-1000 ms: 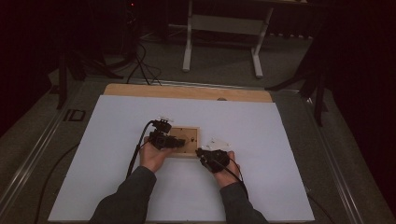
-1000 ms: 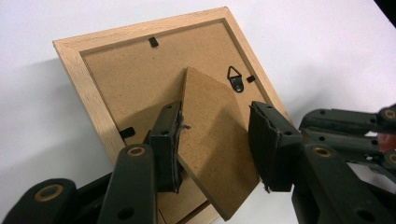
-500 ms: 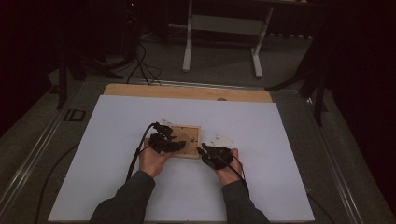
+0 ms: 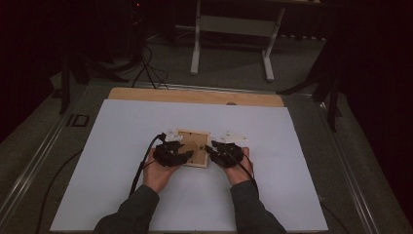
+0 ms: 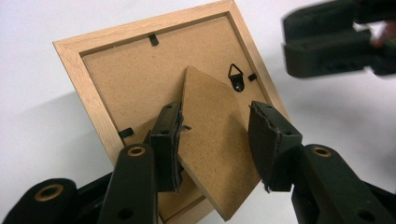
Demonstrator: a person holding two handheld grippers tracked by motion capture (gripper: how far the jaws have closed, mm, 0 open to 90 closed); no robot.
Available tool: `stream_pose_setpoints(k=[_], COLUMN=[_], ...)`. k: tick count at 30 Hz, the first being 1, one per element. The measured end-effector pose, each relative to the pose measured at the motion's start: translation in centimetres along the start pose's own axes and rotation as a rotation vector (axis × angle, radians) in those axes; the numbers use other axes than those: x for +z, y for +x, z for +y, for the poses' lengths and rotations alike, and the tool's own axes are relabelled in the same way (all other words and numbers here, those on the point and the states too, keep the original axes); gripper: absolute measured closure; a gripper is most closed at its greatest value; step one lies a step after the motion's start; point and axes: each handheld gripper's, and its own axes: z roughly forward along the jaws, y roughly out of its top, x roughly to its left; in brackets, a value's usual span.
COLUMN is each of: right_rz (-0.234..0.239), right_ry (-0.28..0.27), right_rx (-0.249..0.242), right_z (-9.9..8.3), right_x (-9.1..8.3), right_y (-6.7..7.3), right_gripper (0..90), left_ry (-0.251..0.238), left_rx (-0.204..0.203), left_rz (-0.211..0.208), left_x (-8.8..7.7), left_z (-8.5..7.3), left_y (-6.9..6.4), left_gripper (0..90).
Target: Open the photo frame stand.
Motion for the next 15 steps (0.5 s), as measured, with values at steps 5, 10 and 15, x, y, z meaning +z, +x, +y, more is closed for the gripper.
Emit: stream_pose_setpoints(k=[5, 10, 15], right_rz=[0.011, 0.024, 0.081], right_ry=[0.014, 0.027, 0.022], right_rx=[0.019, 0.058, 0.103], right_z=[0.6, 1.1, 1.2], right_x=[0.6, 1.1, 1.4], right_y=[-0.7, -1.4, -1.9], right_gripper=[65.5, 62.1, 58.6], left_ry=[-0.026, -0.041, -0.068], left_rx=[0.017, 0.035, 0.06], left_rz=[0.014, 0.027, 0.049], left_x=[-0.4, -0.7, -1.1], left_z=[-0.6, -1.0, -1.7], left_y=[-0.3, -0.6, -1.3], left_gripper=[56.8, 56.8, 56.8])
